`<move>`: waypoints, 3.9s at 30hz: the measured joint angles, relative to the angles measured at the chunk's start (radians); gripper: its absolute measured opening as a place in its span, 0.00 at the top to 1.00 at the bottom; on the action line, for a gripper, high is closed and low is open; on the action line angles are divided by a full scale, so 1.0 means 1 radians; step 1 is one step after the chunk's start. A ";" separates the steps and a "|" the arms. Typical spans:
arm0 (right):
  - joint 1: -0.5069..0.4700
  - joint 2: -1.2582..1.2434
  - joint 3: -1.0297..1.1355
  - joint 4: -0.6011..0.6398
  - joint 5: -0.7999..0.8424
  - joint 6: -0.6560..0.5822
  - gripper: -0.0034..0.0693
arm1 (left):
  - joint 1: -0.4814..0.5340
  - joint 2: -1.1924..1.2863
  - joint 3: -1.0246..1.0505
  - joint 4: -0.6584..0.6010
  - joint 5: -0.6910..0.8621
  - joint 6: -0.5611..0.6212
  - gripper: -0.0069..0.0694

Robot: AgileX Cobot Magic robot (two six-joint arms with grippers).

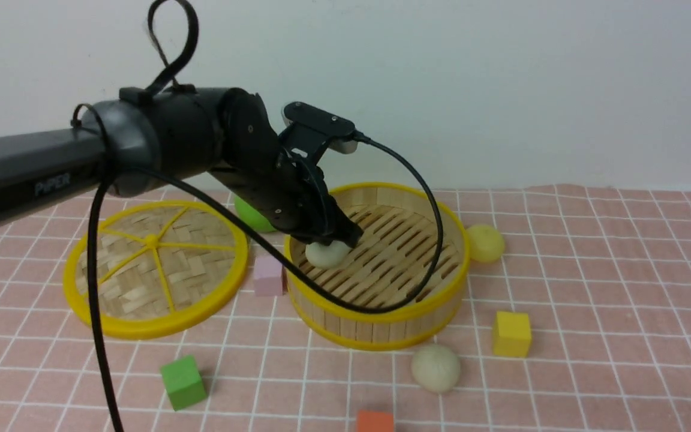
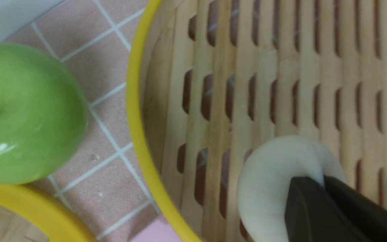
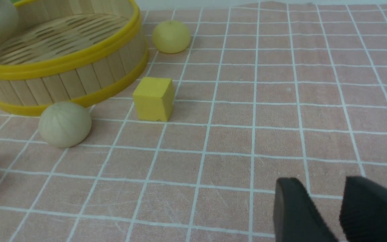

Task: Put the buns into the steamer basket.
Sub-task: Use the left arm to put the steamed stuffed bun into the steamer, then use the right arm to grab a steamed stuffed bun

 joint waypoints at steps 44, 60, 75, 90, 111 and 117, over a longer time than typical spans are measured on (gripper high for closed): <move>0.000 0.000 0.000 0.000 0.000 0.000 0.62 | 0.000 -1.466 0.995 -0.022 -0.183 -0.322 0.93; 0.000 0.000 0.000 0.003 -0.013 0.000 0.62 | 0.000 -1.919 1.361 -0.037 -0.473 -0.322 0.93; 0.000 0.000 0.010 0.496 -0.319 0.180 0.62 | 0.000 -1.919 1.361 -0.039 -0.473 -0.322 0.93; 0.030 0.799 -0.597 0.351 0.538 -0.235 0.86 | 0.000 -1.919 1.361 -0.039 -0.472 -0.323 0.93; 0.503 1.533 -1.108 0.100 0.465 -0.080 0.79 | 0.000 -1.919 1.361 -0.039 -0.463 -0.323 0.91; 0.517 1.712 -1.204 0.051 0.418 -0.037 0.56 | 0.000 -1.919 1.361 -0.039 -0.456 -0.323 0.90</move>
